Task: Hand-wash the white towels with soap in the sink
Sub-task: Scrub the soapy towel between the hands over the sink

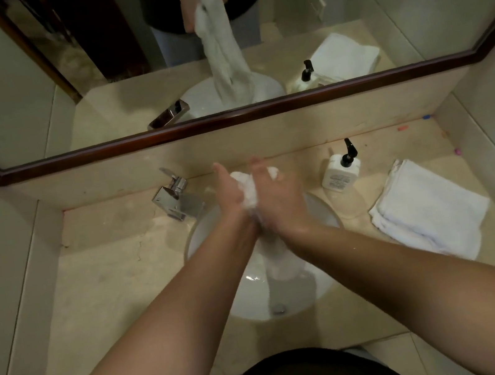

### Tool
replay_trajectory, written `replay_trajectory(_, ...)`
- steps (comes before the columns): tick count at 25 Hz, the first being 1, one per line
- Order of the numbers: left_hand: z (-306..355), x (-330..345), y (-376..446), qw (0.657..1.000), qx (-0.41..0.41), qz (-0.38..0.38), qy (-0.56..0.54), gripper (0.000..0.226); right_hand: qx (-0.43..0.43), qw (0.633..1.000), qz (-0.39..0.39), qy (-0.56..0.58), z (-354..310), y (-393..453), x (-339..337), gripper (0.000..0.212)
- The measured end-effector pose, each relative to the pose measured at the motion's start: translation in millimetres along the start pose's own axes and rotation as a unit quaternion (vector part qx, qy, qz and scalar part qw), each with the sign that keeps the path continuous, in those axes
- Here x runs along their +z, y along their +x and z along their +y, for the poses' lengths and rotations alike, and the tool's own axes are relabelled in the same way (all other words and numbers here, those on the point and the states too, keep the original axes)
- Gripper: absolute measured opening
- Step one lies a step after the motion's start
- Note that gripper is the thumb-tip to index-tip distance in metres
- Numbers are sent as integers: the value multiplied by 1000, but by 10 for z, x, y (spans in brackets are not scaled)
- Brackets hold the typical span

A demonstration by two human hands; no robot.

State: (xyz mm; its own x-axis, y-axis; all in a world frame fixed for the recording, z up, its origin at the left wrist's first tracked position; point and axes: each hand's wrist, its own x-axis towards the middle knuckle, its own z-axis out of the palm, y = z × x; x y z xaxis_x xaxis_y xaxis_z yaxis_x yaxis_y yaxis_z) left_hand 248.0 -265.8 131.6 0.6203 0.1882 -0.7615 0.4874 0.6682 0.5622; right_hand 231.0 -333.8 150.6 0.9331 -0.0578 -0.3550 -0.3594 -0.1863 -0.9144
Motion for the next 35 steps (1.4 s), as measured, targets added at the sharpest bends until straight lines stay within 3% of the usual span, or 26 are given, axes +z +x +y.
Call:
replay_trajectory(3,-251,67,-67,996,19,-44,73,89,13,998,58,-3,-108,330,-119,52)
replay_trajectory(5,-245,109,-95,996,33,-32,70,94,21,996,80,13,-125,357,-113,53)
replay_trajectory(9,-101,-34,177,1000,13,1,4,94,-15,1000,7,2,57,44,-16,46)
replay_trajectory(13,-287,17,63,993,32,-22,113,113,34,995,81,35,-135,283,-81,51)
replay_trajectory(15,-174,1,50,997,31,4,68,100,25,997,61,34,-68,163,-32,50)
replay_trajectory(18,3,-92,141,999,12,-25,-31,86,-3,1000,-18,13,31,-33,51,47)
replay_trajectory(23,-120,-23,70,993,38,-55,97,93,47,995,80,30,-126,308,13,48)
replay_trajectory(25,-30,-92,163,997,57,-8,55,89,27,999,28,14,9,102,81,47)
replay_trajectory(27,-33,-175,255,998,52,-13,17,83,18,1000,-11,16,85,23,122,49)
replay_trajectory(29,-166,-174,244,990,45,-69,117,109,51,997,52,34,31,246,85,54)
replay_trajectory(31,-190,-150,182,984,44,-79,152,118,84,991,94,46,-3,306,113,55)
replay_trajectory(35,-28,-323,321,998,36,-14,42,87,39,999,18,33,109,-136,252,46)
